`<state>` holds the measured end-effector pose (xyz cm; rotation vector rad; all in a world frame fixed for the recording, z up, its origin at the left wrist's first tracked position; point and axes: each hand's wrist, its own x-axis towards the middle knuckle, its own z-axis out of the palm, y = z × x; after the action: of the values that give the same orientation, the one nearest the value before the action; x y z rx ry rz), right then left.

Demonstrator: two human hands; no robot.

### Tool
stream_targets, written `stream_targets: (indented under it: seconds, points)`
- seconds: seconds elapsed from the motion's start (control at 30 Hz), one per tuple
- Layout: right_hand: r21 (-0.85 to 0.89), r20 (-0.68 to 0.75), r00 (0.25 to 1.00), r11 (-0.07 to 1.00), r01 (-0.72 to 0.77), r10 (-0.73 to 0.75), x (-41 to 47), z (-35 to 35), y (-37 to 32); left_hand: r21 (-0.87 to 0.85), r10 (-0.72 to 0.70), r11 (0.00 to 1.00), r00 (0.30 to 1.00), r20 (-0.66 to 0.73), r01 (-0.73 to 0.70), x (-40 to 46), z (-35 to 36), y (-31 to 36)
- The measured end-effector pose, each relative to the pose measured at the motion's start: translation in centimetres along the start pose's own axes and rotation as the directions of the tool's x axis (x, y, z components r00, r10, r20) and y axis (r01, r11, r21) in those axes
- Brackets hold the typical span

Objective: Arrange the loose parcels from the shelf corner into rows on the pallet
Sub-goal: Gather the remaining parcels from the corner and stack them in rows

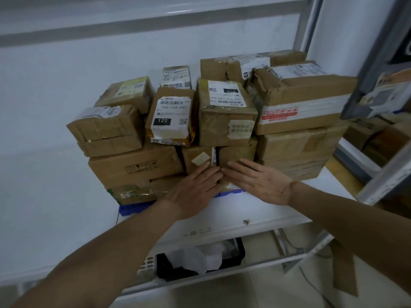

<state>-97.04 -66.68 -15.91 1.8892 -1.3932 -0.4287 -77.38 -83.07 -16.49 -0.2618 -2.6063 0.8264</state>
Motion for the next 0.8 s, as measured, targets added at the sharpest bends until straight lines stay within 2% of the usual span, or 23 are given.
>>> stream_targets:
  seconds: [0.07, 0.13, 0.17, 0.2, 0.23, 0.27, 0.3, 0.33, 0.37, 0.4, 0.43, 0.47, 0.5, 0.6, 0.67, 0.8]
  points:
    - [0.130, -0.064, 0.994, 0.988, -0.080, 0.089, -1.6, -0.5, -0.2, -0.042, 0.025, 0.999, 0.996, -0.086, -0.029, 2.1, -0.3, 0.7]
    - [0.335, -0.101, 0.955, 0.913, -0.232, 0.279, -3.4, -1.5, -0.2, -0.104, 0.032, 0.993, 0.987, -0.159, -0.049, 4.5, -0.8, 1.3]
    - [0.477, -0.066, 0.903, 0.808, -0.345, 0.425, -4.2, -2.1, -0.2, -0.127, 0.026, 0.991, 0.982, -0.188, -0.051, 5.8, -1.2, 1.7]
    - [0.612, 0.010, 0.803, 0.631, -0.477, 0.596, -4.8, -2.6, -0.4, -0.142, 0.021, 0.988, 0.975, -0.220, -0.054, 7.1, -1.7, 2.1]
    - [0.712, 0.124, 0.619, 0.365, -0.600, 0.776, -5.2, -2.9, -0.5, -0.150, 0.023, 0.987, 0.966, -0.258, -0.063, 8.4, -2.1, 2.5]
    - [0.755, 0.271, 0.348, 0.026, -0.655, 0.898, -5.4, -3.1, -0.5, -0.154, 0.026, 0.985, 0.951, -0.307, -0.076, 9.6, -2.5, 2.8]
    - [0.727, 0.442, 0.050, -0.325, -0.604, 0.896, -5.5, -3.1, -0.2, -0.144, 0.026, 0.986, 0.932, -0.362, -0.083, 10.8, -3.0, 3.1]
    - [0.637, 0.615, -0.197, -0.628, -0.446, 0.764, -5.6, -2.9, 0.6, -0.114, 0.025, 0.990, 0.910, -0.413, -0.079, 12.0, -3.4, 3.2]
    - [0.509, 0.766, -0.317, -0.828, -0.234, 0.560, -5.8, -2.8, 1.5, -0.061, 0.025, 0.996, 0.896, -0.443, -0.058, 13.2, -3.8, 3.1]
    - [0.386, 0.876, -0.310, -0.922, -0.009, 0.370, -6.1, -2.3, 2.5, 0.000, 0.021, 1.000, 0.894, -0.448, -0.024, 14.3, -4.2, 2.8]
    - [0.296, 0.938, -0.239, -0.938, 0.182, 0.250, -6.3, -1.9, 3.4, 0.059, 0.008, 0.998, 0.904, -0.428, 0.019, 15.1, -4.6, 2.5]
    - [0.248, 0.964, -0.168, -0.921, 0.300, 0.205, -6.3, -1.7, 4.1, 0.123, -0.009, 0.990, 0.920, -0.392, 0.062, 15.7, -4.8, 2.2]
    - [0.232, 0.972, -0.126, -0.908, 0.350, 0.199, -6.0, -1.6, 4.7, 0.189, -0.023, 0.978, 0.942, -0.335, 0.091, 16.0, -4.9, 2.0]
    - [0.177, 0.984, -0.051, -0.901, 0.397, 0.171, -4.2, -1.9, 5.4, 0.257, -0.093, 0.958, 0.985, -0.143, 0.128, 15.9, -4.9, 1.7]
    - [0.142, 0.988, 0.004, -0.912, 0.384, 0.156, -2.9, -2.2, 5.7, 0.282, -0.141, 0.946, 0.987, -0.076, 0.157, 15.8, -5.1, 1.6]
    - [0.146, 0.989, -0.044, -0.939, 0.312, 0.139, -3.1, -2.0, 5.6, 0.312, -0.187, 0.934, 0.982, 0.014, 0.173, 15.6, -5.5, 1.5]
